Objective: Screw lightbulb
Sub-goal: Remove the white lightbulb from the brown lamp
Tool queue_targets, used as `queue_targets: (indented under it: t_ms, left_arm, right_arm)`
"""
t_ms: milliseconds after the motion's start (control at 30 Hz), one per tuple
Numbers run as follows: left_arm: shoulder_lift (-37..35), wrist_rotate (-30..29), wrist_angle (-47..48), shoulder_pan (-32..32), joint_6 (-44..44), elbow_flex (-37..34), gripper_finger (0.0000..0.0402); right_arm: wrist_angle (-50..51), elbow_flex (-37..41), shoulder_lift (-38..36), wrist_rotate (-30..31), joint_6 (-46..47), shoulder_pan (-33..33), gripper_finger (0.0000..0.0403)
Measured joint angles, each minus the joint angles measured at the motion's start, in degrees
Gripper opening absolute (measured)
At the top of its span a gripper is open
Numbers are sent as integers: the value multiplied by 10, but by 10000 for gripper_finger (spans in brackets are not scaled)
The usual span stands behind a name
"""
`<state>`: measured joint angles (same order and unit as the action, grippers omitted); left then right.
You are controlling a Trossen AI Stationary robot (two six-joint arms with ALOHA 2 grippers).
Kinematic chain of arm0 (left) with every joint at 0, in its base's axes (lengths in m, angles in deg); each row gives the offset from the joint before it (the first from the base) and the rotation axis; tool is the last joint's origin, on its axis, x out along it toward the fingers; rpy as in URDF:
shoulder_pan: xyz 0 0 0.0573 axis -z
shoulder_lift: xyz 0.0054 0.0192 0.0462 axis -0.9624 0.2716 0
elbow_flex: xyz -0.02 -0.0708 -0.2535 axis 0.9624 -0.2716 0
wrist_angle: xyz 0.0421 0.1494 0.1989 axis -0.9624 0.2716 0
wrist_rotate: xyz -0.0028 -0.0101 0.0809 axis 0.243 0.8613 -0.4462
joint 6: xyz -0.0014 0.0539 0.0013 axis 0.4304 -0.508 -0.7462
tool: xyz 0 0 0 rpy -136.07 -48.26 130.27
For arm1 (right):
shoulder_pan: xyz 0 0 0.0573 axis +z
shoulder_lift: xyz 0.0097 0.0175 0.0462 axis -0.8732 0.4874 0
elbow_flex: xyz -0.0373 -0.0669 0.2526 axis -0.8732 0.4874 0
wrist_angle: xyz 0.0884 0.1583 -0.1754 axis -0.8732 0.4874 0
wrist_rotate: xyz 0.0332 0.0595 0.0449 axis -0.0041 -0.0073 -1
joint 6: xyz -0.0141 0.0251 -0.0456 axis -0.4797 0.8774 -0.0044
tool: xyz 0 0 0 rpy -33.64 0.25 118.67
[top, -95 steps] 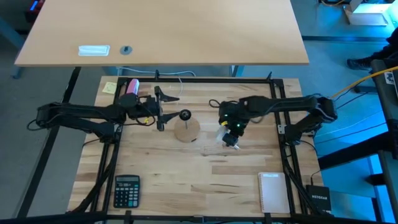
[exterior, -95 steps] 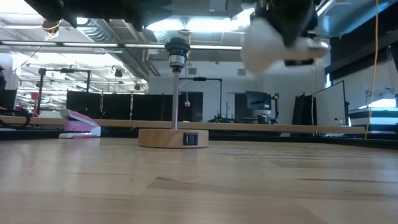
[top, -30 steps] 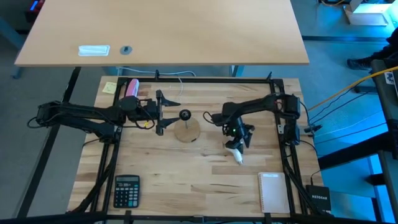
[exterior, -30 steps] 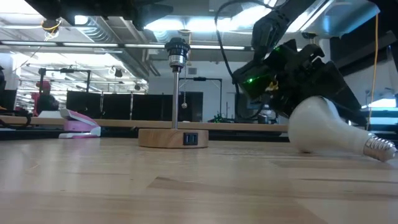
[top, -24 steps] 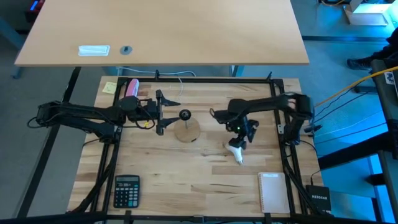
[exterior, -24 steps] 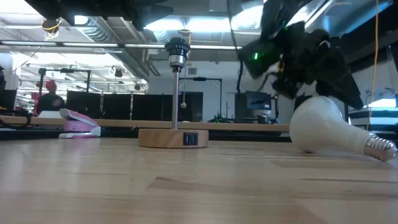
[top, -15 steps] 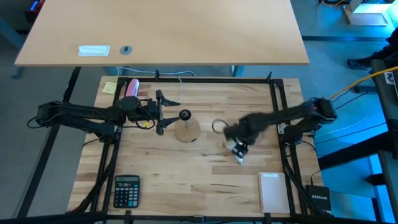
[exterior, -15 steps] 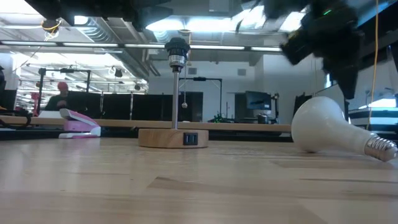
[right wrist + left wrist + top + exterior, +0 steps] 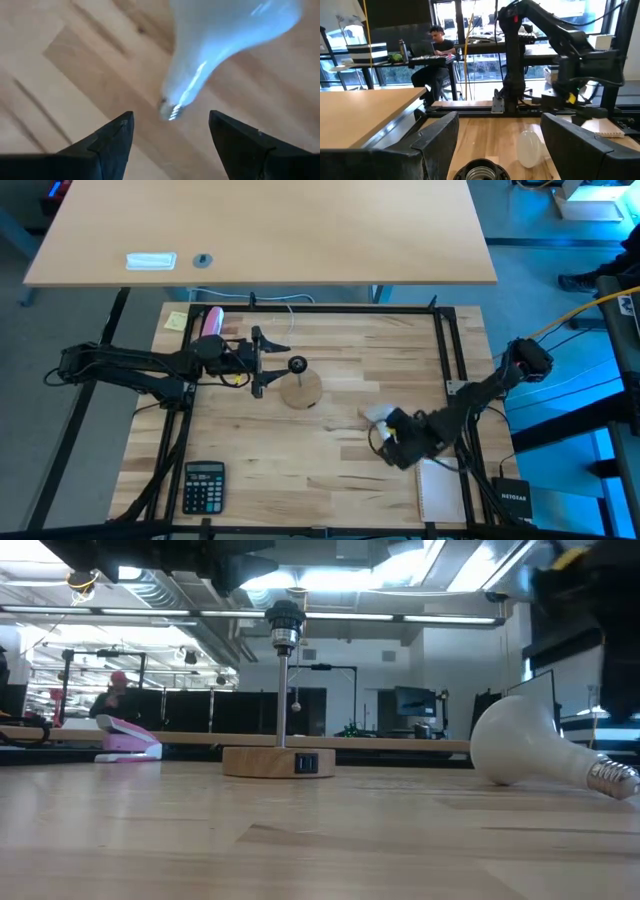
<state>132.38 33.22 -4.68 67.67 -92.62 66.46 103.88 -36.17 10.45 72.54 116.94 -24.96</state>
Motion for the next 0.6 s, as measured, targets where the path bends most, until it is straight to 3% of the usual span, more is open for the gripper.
queue_targets:
  t_ms: [233,600]
  left_arm:
    - [0,0,12,0,3,0,272]
    - [0,0,9,0,25,0,272]
  right_arm:
    - [-69,44,44,100,102,62,262]
    - [-110,46,124,122,117,62,256]
